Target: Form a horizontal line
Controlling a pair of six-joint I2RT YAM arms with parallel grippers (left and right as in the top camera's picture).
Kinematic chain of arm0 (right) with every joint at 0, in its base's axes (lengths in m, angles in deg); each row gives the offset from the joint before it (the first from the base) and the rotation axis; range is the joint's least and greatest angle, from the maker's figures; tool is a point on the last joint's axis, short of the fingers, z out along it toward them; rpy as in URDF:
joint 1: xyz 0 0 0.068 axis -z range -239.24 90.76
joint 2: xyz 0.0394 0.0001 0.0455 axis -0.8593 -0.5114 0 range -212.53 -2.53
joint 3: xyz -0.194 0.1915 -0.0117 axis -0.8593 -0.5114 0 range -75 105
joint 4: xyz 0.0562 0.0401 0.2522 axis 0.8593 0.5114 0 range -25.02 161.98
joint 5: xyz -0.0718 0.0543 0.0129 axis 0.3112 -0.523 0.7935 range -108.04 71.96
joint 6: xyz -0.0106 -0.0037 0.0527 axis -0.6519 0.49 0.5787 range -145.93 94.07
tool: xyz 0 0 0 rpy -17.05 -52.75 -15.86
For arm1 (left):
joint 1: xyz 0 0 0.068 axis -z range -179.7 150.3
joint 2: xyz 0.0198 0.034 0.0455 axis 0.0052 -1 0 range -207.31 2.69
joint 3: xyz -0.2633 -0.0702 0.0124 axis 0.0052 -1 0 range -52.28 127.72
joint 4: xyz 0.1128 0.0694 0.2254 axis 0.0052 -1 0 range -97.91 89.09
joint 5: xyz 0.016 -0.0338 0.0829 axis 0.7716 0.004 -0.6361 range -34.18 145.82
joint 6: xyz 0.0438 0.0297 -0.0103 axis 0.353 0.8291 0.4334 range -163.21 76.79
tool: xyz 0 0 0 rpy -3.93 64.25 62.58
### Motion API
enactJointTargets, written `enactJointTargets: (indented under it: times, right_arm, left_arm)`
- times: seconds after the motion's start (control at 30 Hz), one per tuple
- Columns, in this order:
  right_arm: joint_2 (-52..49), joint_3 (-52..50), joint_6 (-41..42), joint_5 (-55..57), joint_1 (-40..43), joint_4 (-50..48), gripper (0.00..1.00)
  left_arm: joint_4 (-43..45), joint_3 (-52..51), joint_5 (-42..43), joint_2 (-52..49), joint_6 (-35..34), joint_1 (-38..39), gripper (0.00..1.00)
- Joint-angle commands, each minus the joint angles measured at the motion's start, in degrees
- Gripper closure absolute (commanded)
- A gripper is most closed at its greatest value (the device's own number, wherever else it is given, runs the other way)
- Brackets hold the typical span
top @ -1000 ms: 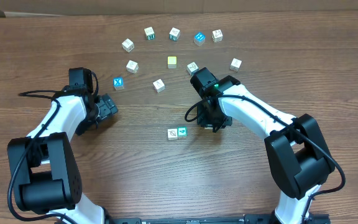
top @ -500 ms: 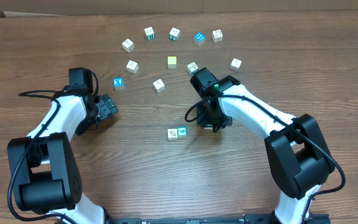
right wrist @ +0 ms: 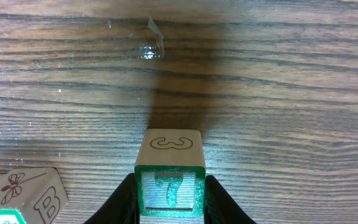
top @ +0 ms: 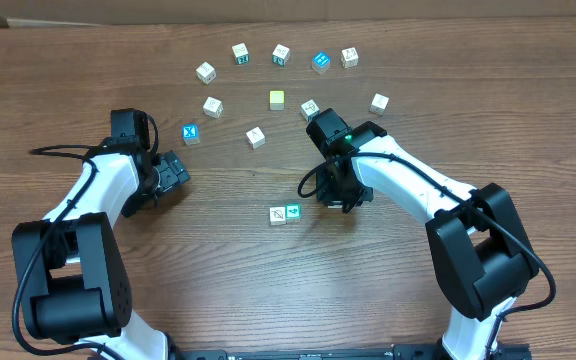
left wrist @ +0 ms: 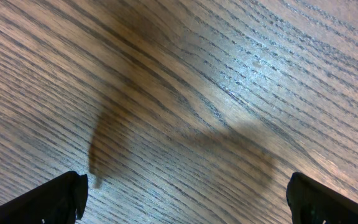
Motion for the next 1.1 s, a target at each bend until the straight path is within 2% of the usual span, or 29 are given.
enactJointTargets:
  times: [0.0,0.67,0.9,1.07]
  right_arm:
    - [-0.3,-0.3,-0.5,-0.8,-0.3,-0.2,0.74]
    - [-0.3,-0.3,-0.5,-0.9,-0.3,-0.3,0.74]
    - [-0.3,-0.4,-0.4,-0.9,-0.3,-0.3,0.67]
    - [-0.6,-0.4,-0.2,-0.9,-0.3,-0.4,0.67]
  left_arm:
    - [0.0,-0.2,-0.3,-0.7,0.2,-0.2,0.0]
    - [0.0,-0.2,-0.3,-0.7,0.2,-0.2,0.0]
    - [0.0,-0.2,-0.3,-0.7,0.2,-0.2,0.0]
    - [0.0,-0.2,-0.3,-0.7,0.2,-0.2,0.01]
